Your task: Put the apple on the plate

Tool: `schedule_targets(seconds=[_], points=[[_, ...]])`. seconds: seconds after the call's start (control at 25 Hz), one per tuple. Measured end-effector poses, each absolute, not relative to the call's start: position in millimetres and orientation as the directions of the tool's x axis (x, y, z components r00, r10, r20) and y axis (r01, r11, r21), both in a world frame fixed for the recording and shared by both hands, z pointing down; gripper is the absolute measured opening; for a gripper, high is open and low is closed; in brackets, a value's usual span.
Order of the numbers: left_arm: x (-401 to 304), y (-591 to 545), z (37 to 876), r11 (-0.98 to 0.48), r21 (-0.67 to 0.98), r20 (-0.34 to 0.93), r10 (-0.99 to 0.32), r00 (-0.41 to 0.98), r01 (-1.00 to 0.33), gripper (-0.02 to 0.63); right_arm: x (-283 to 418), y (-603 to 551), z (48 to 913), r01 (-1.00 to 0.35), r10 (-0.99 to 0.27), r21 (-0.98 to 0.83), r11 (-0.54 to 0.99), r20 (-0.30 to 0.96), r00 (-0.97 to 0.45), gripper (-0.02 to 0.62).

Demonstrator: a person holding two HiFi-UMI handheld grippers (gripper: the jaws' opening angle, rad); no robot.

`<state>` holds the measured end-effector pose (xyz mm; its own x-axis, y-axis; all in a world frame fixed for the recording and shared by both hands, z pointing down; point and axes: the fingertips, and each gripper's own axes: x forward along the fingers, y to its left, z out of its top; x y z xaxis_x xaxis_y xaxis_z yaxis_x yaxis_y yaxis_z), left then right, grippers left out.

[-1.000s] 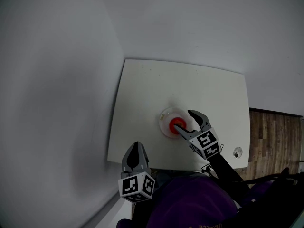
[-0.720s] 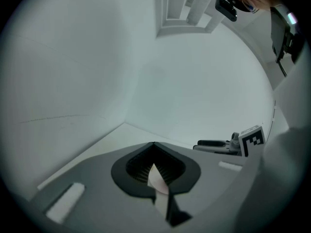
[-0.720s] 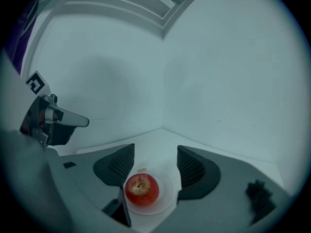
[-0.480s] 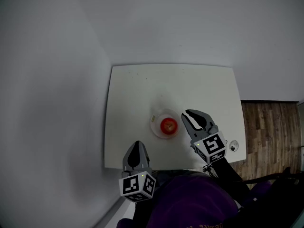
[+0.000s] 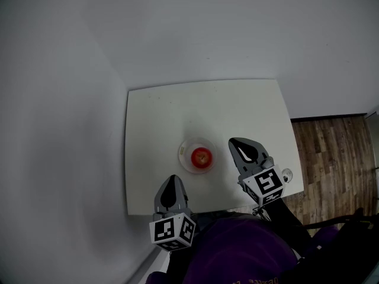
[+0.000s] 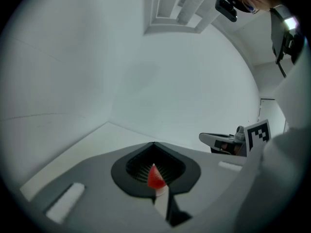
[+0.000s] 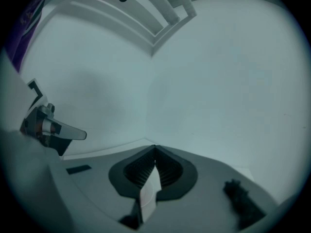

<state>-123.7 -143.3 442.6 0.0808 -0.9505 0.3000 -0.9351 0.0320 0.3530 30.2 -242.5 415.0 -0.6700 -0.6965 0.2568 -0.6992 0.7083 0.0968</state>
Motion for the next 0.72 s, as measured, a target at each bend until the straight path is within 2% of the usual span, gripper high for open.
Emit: schedule_targets(seconds=[0.72], points=[[-103.9,-144.5,436.7,-0.027,0.347,0.291,-0.947,0.136,-0.937,0.005,50.6,-232.1,401.6,-0.733,-0.733,0.097,0.673,0.223,-0.643,0.011]])
